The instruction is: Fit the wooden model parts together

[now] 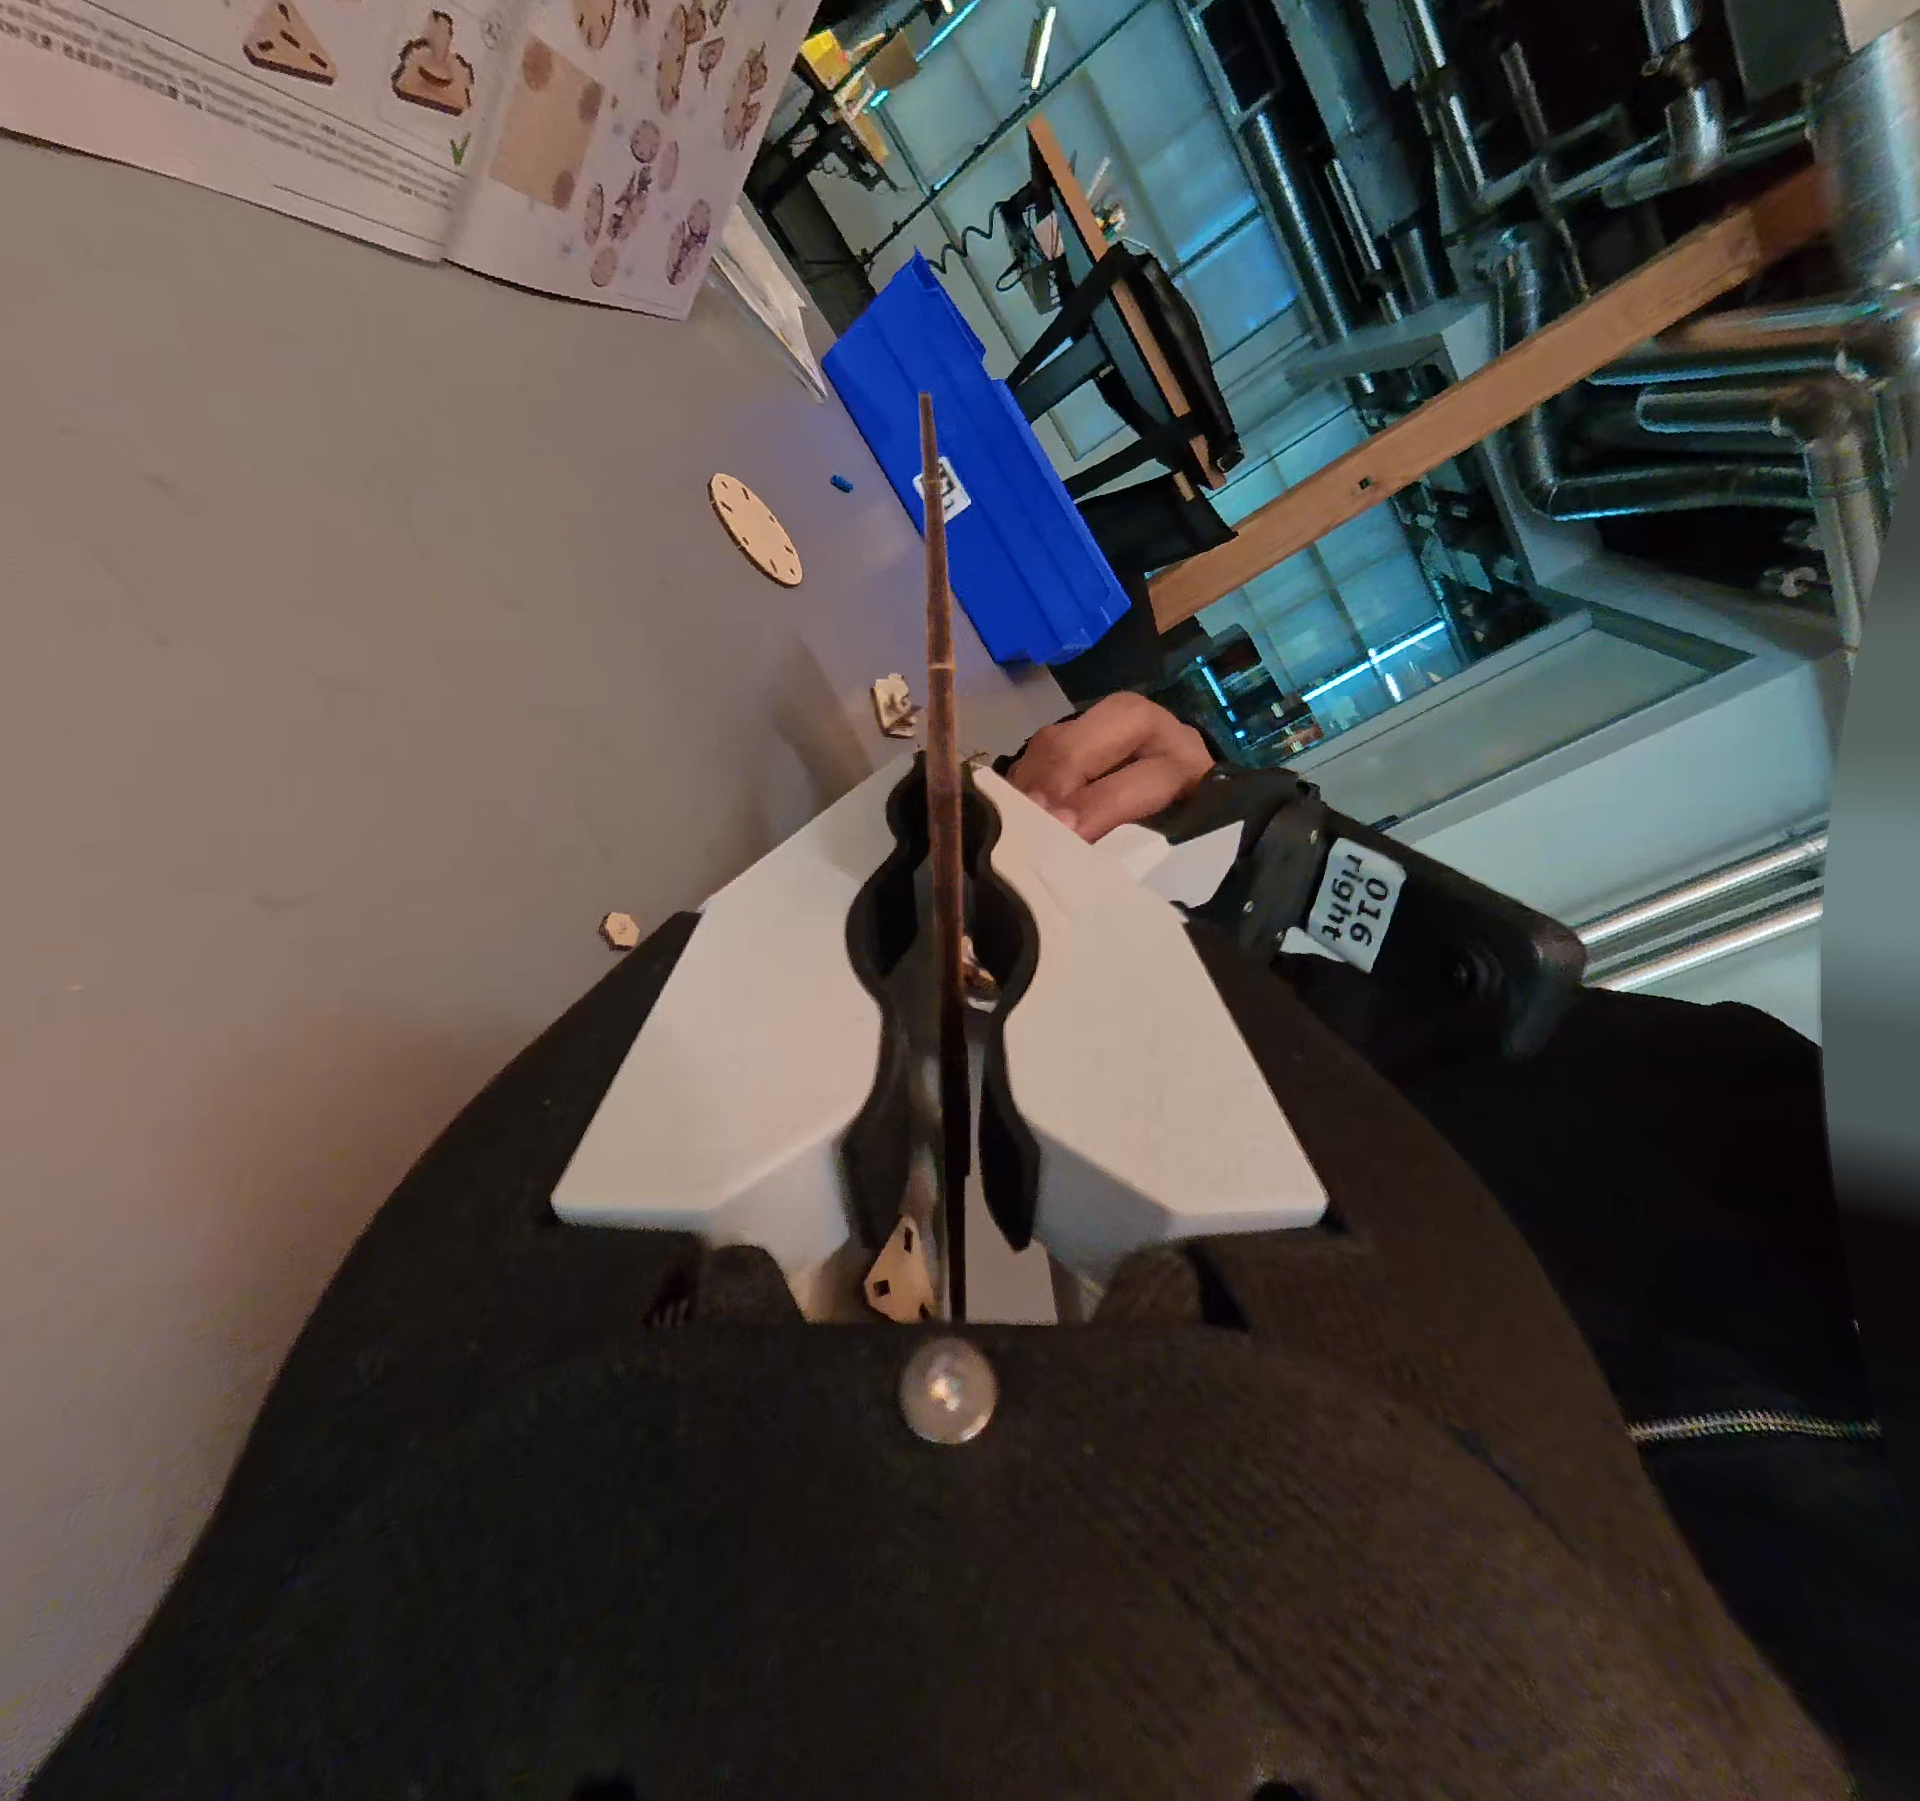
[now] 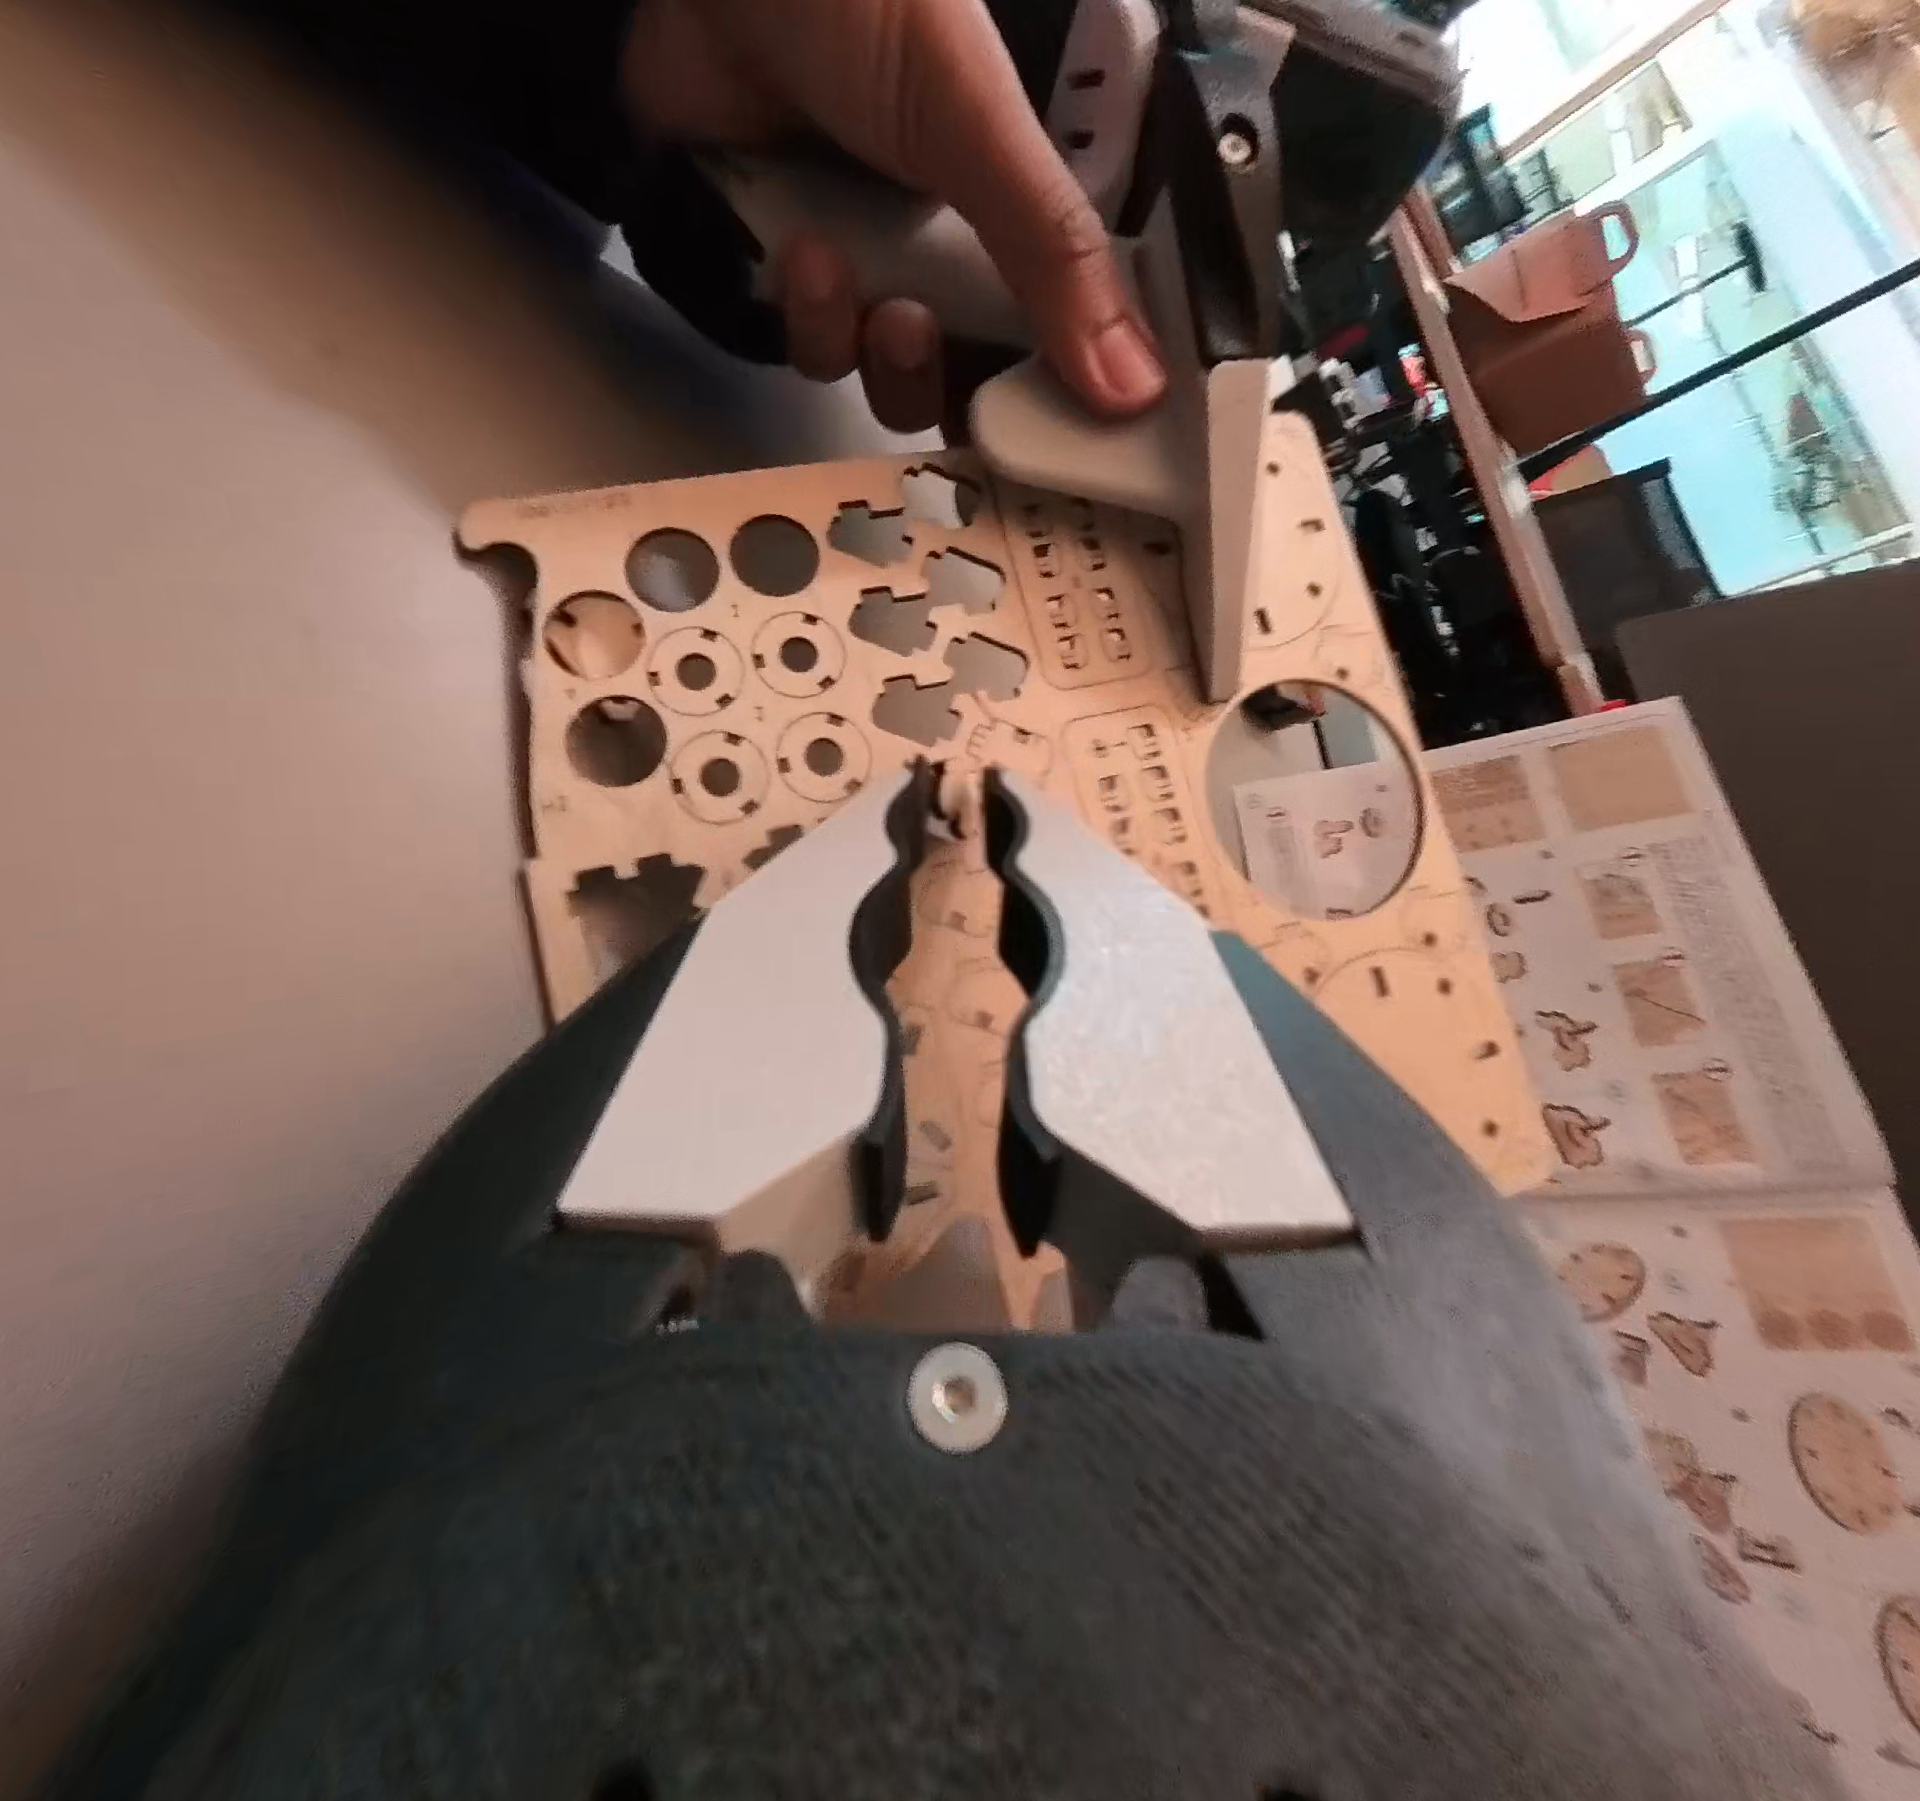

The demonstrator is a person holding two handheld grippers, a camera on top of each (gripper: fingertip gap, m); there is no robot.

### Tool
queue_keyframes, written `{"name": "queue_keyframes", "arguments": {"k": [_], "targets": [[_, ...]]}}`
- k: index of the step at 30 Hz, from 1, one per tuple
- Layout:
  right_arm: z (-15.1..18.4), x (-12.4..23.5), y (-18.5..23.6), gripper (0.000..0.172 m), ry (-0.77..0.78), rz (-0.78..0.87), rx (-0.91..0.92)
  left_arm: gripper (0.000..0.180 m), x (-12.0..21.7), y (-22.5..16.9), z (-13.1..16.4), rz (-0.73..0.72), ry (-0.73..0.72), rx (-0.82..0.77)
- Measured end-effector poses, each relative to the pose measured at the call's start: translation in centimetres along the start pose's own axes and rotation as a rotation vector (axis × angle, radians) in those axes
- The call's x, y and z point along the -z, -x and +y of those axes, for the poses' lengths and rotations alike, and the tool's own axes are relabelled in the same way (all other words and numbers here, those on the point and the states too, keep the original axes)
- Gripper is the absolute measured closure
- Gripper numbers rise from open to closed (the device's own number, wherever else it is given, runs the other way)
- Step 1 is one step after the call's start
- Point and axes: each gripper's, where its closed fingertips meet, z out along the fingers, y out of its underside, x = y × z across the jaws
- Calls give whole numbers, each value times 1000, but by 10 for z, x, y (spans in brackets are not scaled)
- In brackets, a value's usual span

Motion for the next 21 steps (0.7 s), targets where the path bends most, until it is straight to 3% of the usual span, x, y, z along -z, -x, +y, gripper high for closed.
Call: {"name": "queue_keyframes", "arguments": {"k": [4,13,18,21], "targets": [[2,-1,1,167,13,-56,-95,180,0,1,1,-18,10,-24],[-9,10,-10,166,-149,-345,-775,178,2,-8,-5,1,-15,-63],[-12,11,-12,167,-158,-381,-868,178,2,-14,-9,-12,-38,-135],[-9,10,-17,168,-142,-328,-807,178,3,-14,-13,-53,-66,-189]]}}
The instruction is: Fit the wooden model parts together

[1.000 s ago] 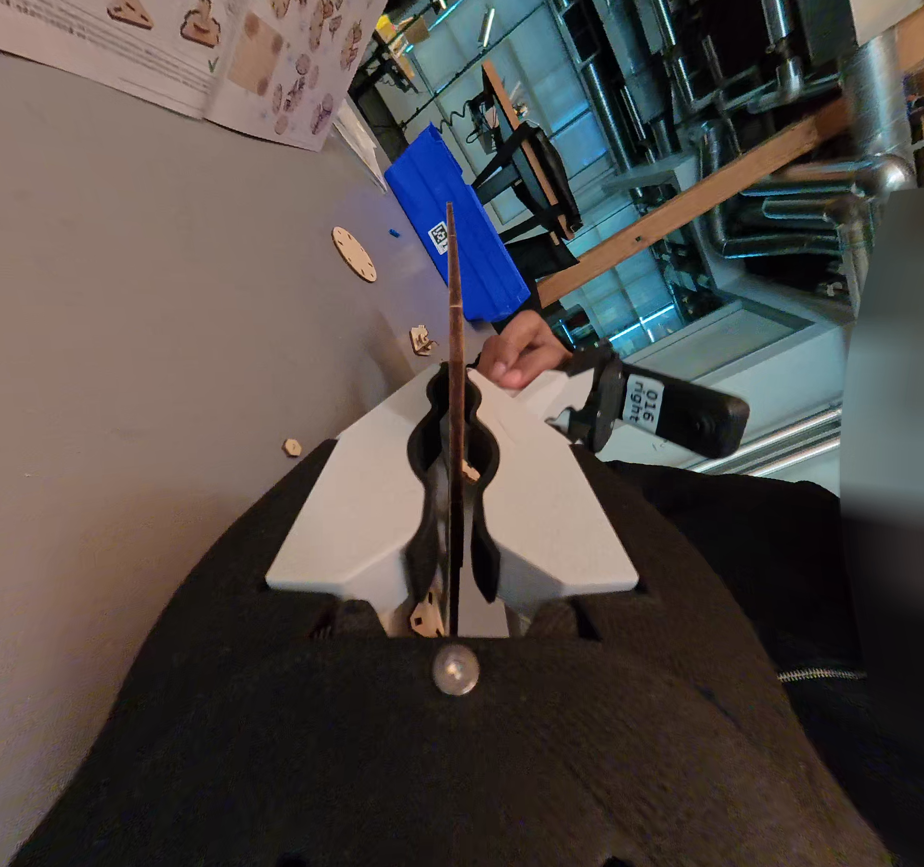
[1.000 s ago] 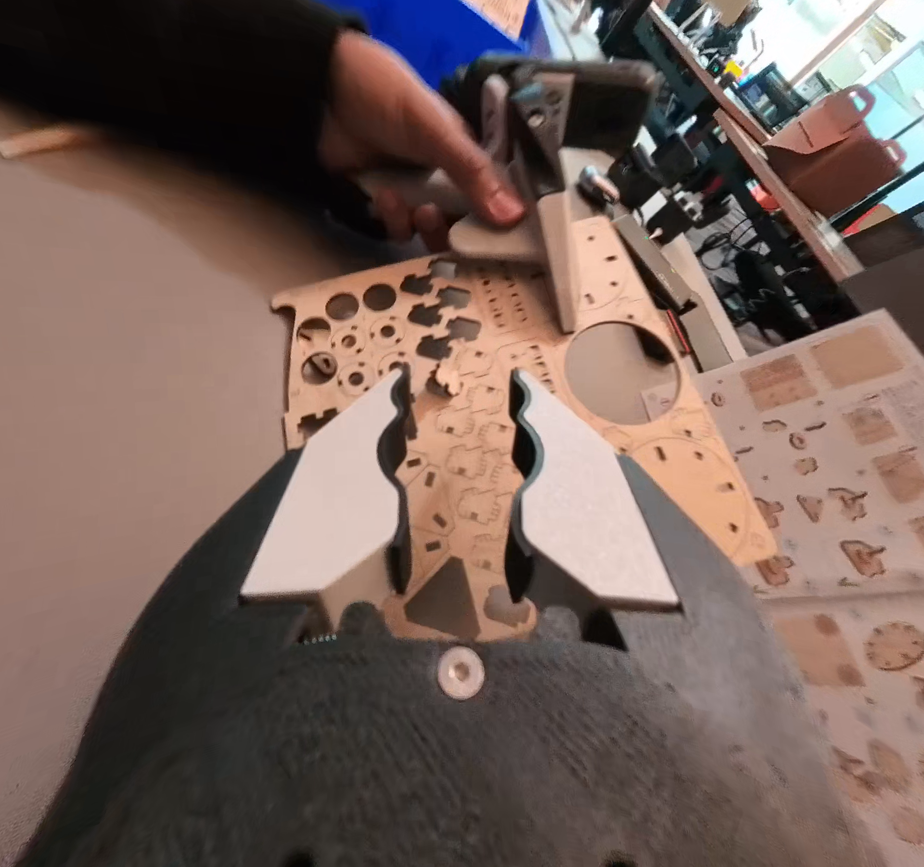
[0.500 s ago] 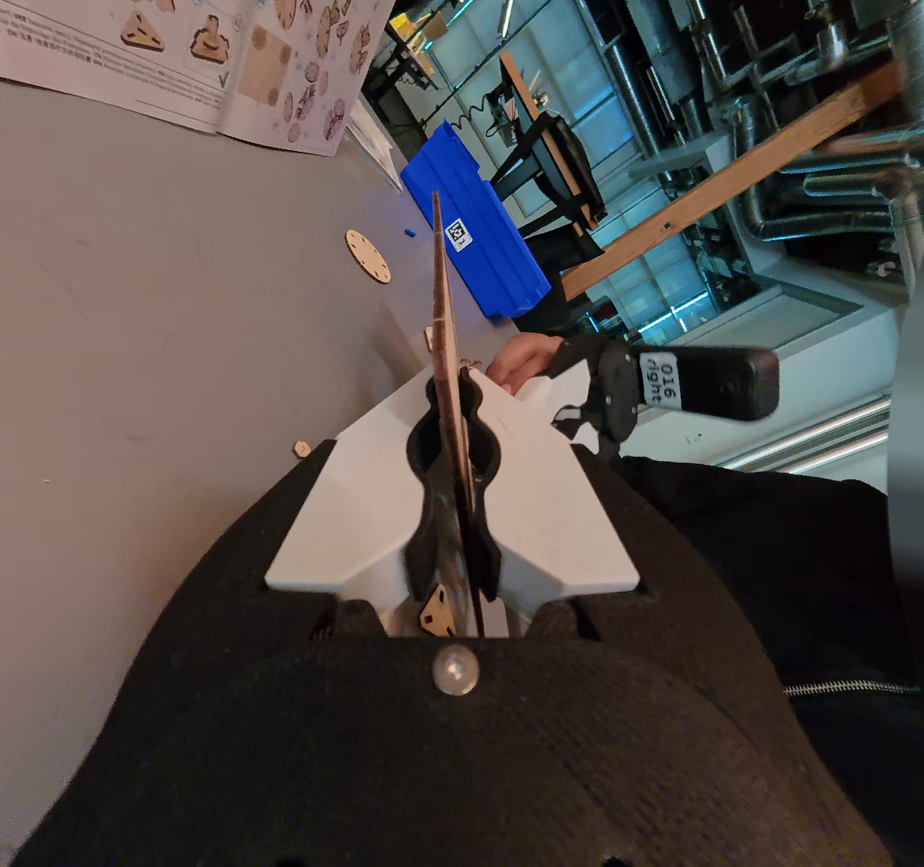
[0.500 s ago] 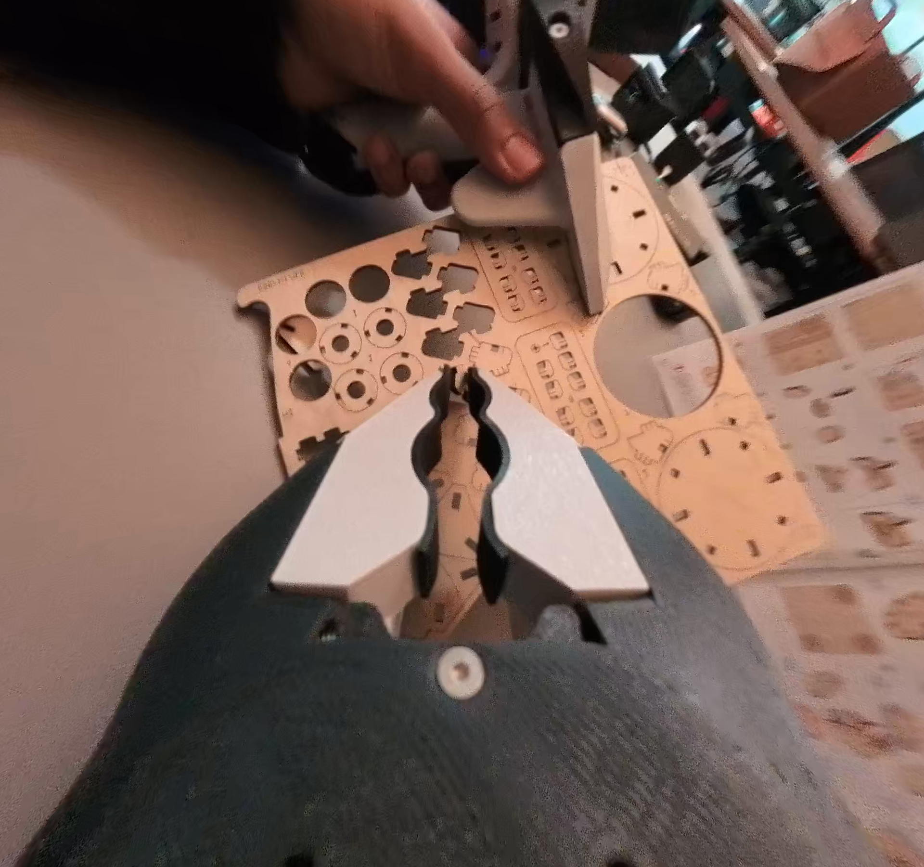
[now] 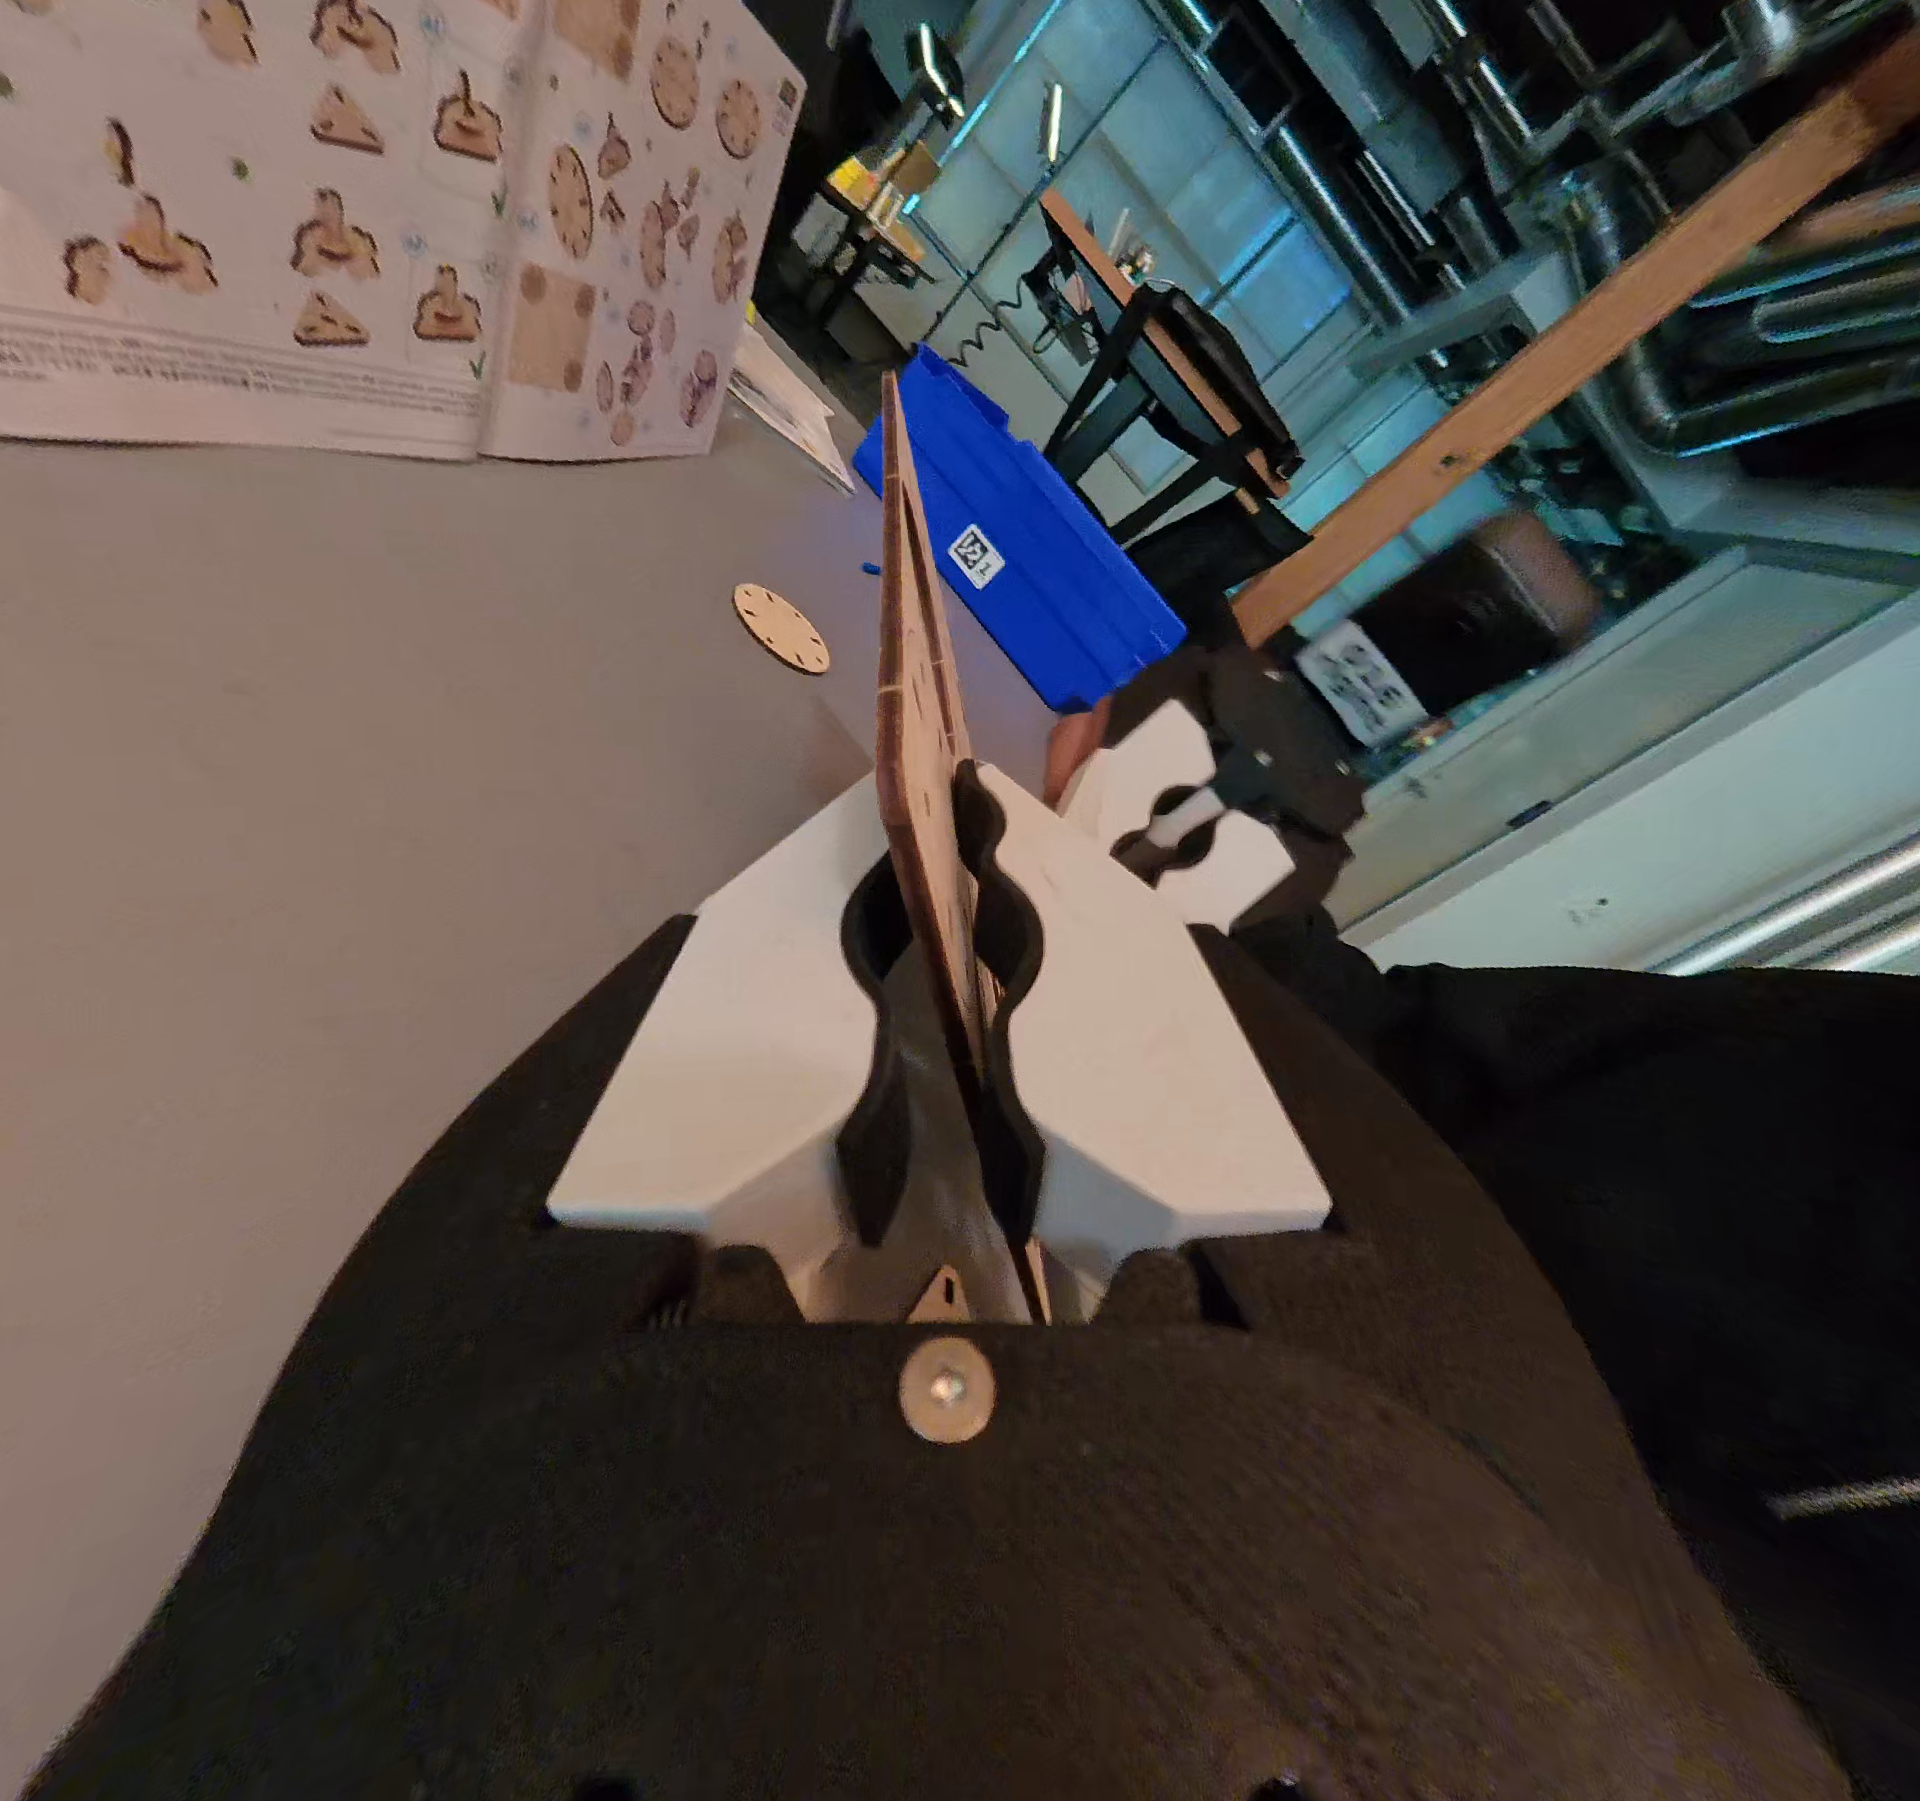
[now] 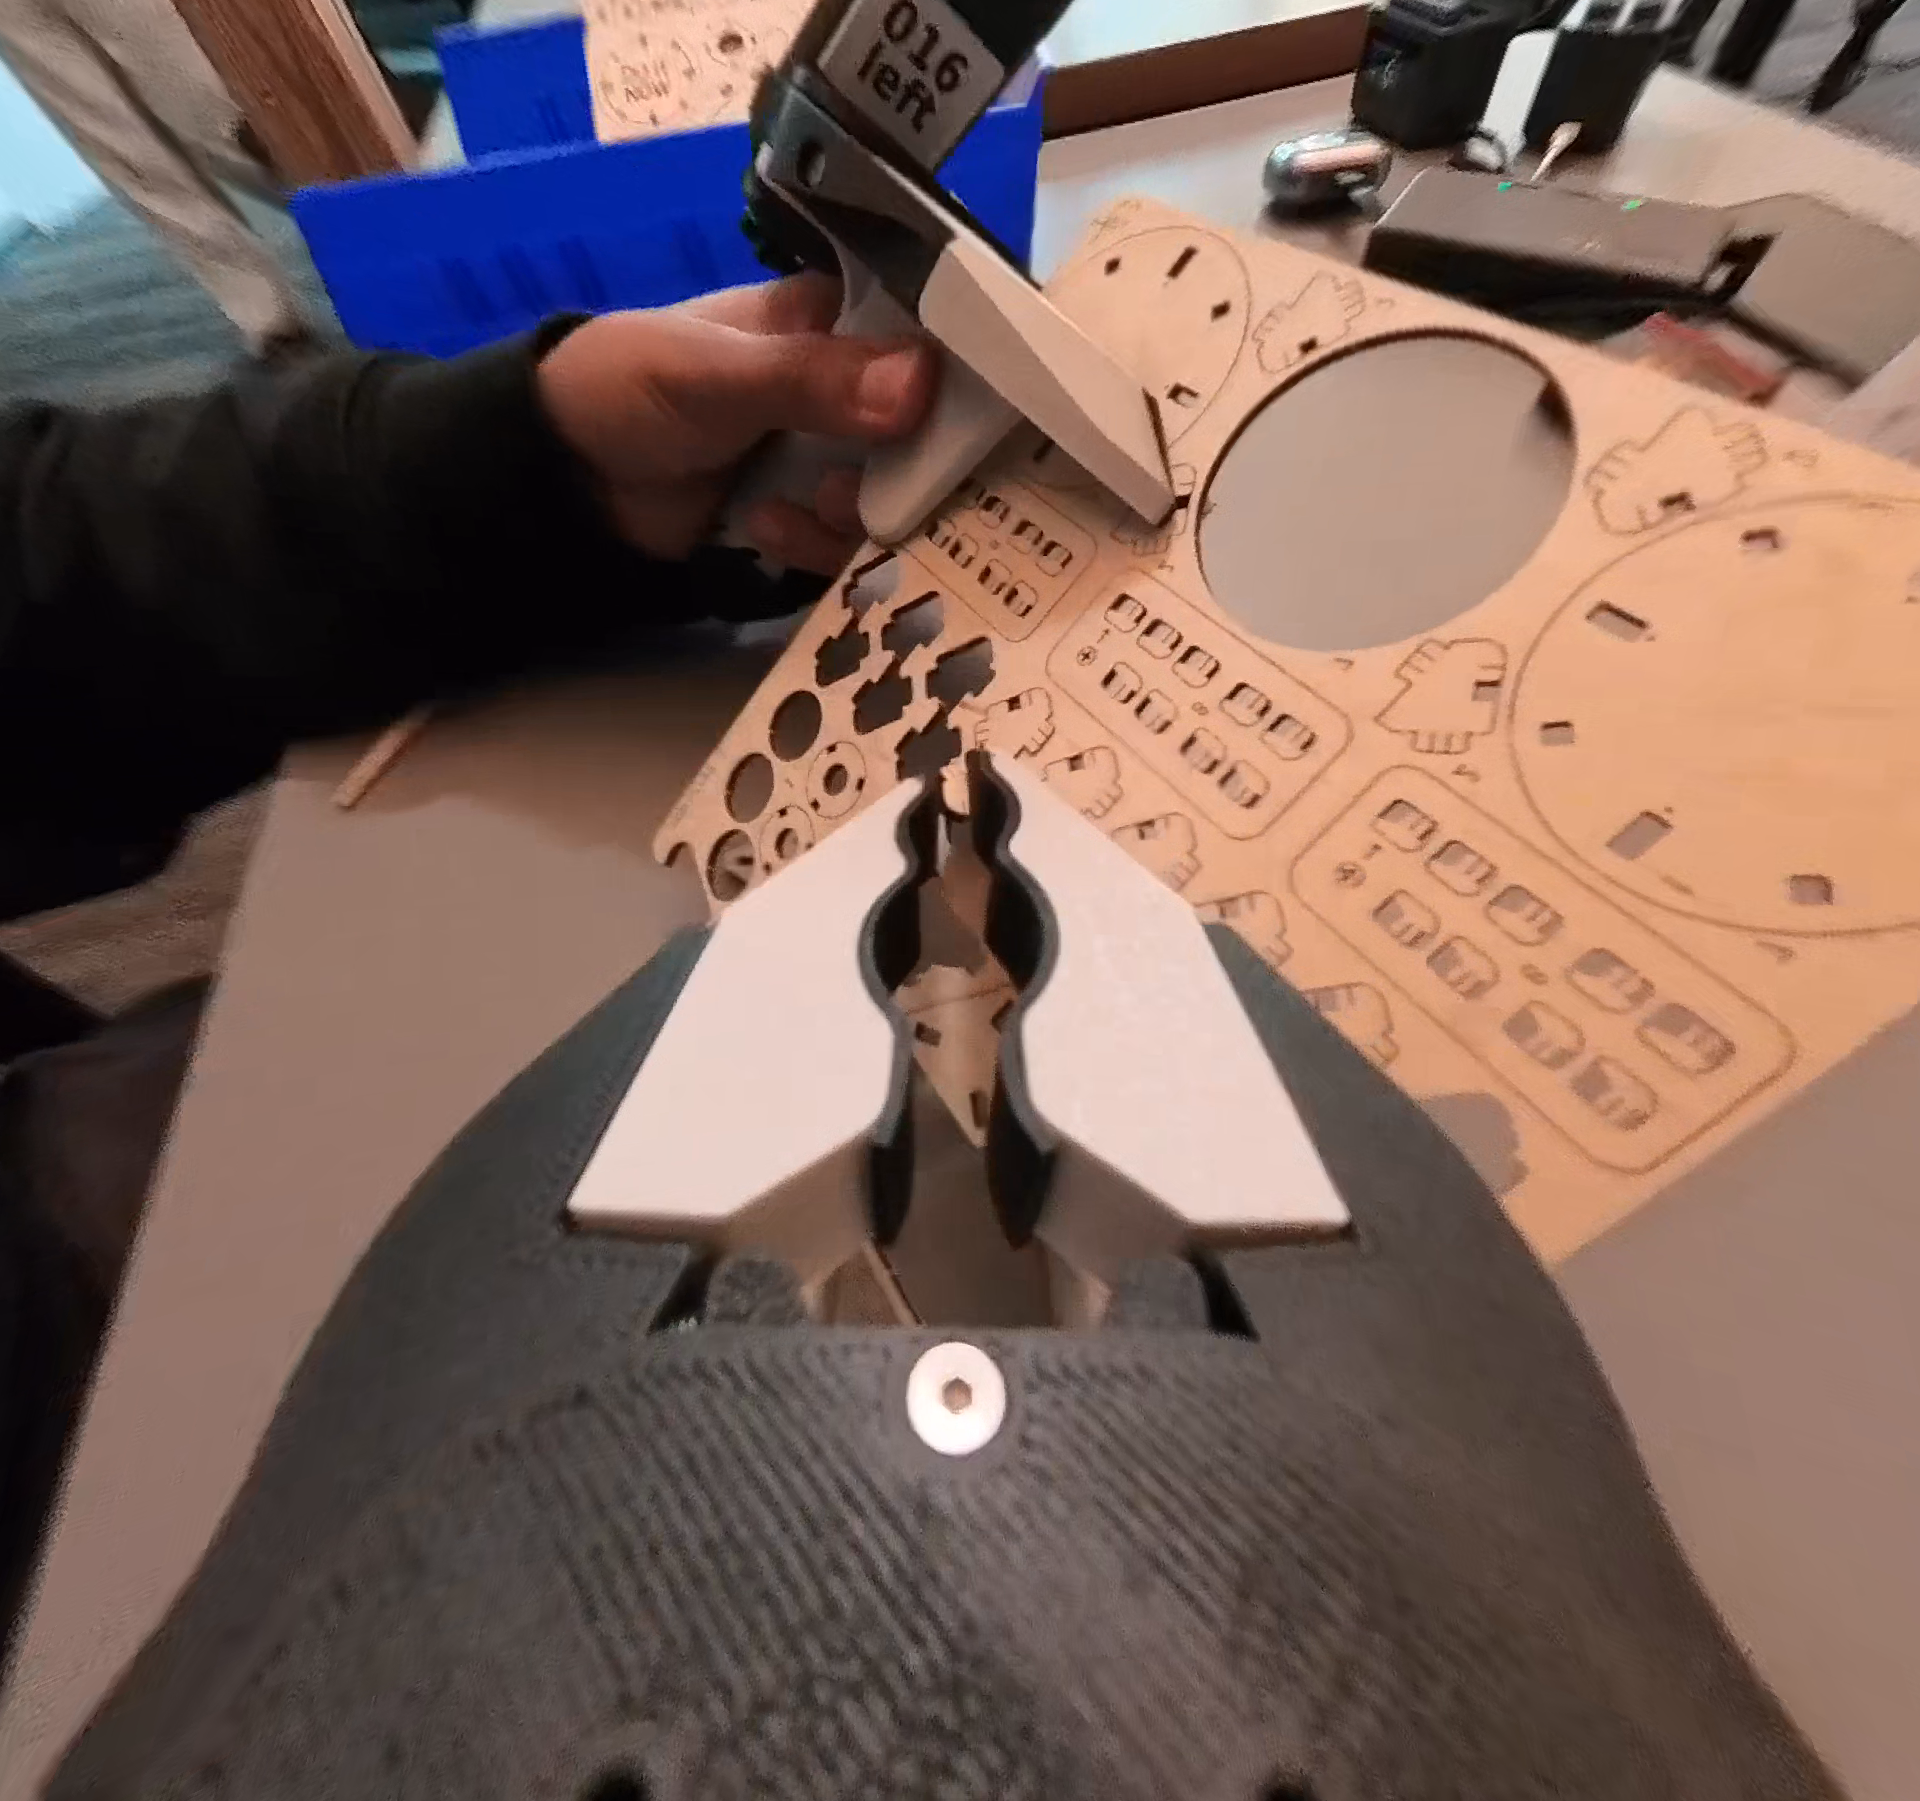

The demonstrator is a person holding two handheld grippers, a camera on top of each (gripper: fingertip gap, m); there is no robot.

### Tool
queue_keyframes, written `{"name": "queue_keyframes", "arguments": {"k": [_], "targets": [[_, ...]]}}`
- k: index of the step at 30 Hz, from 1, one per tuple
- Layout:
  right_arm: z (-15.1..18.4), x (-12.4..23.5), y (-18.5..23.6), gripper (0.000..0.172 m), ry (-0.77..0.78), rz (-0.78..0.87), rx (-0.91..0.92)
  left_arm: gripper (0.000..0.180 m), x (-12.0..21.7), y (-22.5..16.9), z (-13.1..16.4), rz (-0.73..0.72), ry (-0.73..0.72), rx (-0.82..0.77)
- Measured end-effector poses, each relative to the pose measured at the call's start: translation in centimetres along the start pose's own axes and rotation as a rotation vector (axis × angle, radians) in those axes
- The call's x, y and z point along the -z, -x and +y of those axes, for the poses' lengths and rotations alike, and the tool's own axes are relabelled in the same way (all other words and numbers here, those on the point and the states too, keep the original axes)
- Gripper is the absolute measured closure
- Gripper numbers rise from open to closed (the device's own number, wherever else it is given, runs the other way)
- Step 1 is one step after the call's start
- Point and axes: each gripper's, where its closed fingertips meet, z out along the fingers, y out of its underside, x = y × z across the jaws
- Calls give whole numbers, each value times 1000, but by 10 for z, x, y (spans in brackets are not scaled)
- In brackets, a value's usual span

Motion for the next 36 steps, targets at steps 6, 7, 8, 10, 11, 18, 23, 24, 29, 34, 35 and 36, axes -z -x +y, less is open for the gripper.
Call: {"name": "queue_keyframes", "arguments": {"k": [6,7,8,10,11,18,23,24,29,34,35,36], "targets": [[8,-10,-6,169,165,351,608,178,4,3,2,-30,46,-25],[6,-11,-5,169,141,370,634,178,5,2,1,-32,43,-33],[4,-10,-6,169,117,379,640,178,5,1,1,-40,50,-42],[2,-5,-15,151,71,394,621,177,1,3,7,-67,87,-61],[1,-2,-20,134,56,410,616,177,0,4,8,-62,81,-51],[14,-10,-11,165,83,401,828,177,2,14,10,-68,80,6],[17,-11,-17,168,125,466,883,177,2,11,9,-67,83,-5],[17,-11,-16,167,116,456,865,177,1,10,9,-64,84,-9],[18,-10,-16,168,137,426,832,178,0,10,10,-83,89,-47],[17,-8,-15,167,128,281,537,178,-1,6,10,-70,86,-64],[17,-7,-14,167,120,247,483,178,-2,5,10,-68,86,-67],[17,-6,-14,168,114,217,435,178,-2,5,10,-68,87,-72]]}}
